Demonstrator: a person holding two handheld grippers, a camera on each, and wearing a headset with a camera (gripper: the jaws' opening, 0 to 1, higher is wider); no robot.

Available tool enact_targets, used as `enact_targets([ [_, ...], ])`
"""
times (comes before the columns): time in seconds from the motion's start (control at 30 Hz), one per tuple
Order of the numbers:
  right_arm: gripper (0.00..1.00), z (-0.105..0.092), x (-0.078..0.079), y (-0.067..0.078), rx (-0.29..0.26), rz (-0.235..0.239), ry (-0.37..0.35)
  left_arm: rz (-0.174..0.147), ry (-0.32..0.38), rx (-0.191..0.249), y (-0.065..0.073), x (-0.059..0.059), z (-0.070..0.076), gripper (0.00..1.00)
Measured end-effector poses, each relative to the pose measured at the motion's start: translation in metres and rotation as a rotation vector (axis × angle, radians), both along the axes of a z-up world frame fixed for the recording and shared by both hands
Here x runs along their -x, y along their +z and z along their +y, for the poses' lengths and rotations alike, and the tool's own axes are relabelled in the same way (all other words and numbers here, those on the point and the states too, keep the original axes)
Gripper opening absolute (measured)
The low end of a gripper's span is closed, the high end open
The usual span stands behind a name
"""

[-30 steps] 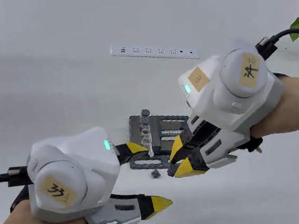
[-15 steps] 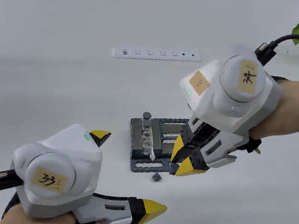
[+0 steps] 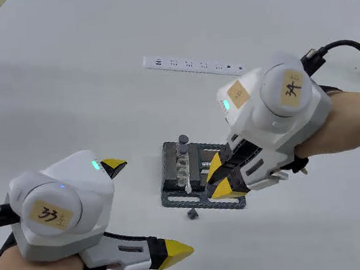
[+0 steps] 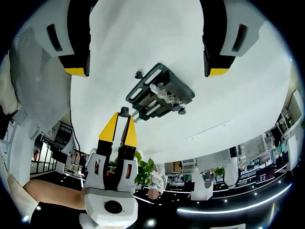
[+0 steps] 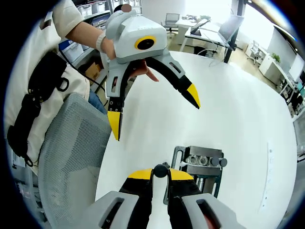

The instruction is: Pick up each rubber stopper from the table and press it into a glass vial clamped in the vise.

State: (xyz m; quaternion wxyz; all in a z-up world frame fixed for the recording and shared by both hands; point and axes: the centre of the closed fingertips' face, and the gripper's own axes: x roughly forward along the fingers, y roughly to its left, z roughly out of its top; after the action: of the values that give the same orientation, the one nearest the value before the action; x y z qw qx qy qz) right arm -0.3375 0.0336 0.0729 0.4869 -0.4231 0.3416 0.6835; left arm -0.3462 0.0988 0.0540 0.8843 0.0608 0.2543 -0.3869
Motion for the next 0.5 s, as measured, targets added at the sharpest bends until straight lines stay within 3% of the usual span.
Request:
enact_targets([
  [0.5,0.06,0.017,-0.038,-0.008,0.049,-0.058,0.067,0.018,0.072,0.009,-0.007,0.006,0.025,0.98],
])
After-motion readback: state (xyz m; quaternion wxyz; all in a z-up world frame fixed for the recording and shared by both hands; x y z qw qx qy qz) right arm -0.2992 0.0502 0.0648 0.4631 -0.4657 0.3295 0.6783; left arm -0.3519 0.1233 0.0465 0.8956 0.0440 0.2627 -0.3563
